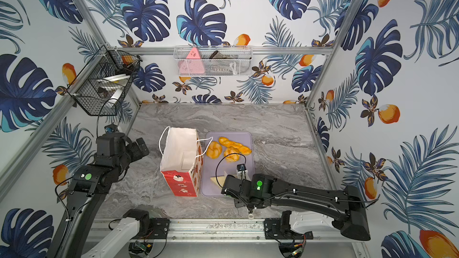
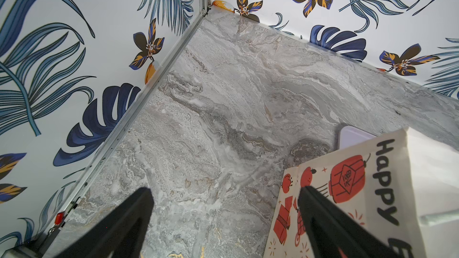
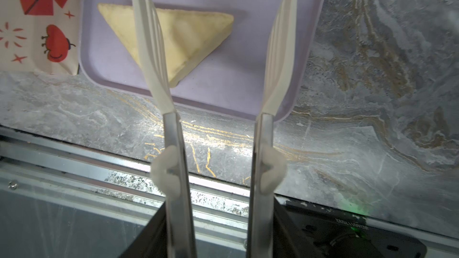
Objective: Pack bread into a paper bag
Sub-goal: Pick up the fake bread from the plate.
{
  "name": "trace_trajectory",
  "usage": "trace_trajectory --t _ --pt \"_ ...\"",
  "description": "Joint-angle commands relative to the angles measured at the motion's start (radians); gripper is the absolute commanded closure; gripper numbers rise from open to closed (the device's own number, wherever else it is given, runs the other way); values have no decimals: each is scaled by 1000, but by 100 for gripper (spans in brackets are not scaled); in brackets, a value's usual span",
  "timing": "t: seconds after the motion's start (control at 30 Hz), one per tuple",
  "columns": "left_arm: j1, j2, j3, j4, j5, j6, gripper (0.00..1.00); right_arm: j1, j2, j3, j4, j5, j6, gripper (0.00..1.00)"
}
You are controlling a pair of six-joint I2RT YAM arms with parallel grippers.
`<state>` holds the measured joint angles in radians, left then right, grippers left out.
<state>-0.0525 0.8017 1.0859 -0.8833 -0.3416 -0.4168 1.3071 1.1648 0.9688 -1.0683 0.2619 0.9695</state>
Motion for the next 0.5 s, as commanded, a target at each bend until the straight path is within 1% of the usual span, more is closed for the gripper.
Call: trace_trajectory --t 0.0,0.1,0.3,0.47 --pt "2 1 2 22 -7 16 1 18 13 1 65 -40 -28 44" --pt "2 -1 -2 21 -8 14 1 30 41 9 94 -64 -44 44" --pt "2 -8 2 17 -18 17 1 39 102 11 97 -82 -62 43" --pt "2 -9 2 19 -20 17 1 40 133 24 85 -69 -69 43"
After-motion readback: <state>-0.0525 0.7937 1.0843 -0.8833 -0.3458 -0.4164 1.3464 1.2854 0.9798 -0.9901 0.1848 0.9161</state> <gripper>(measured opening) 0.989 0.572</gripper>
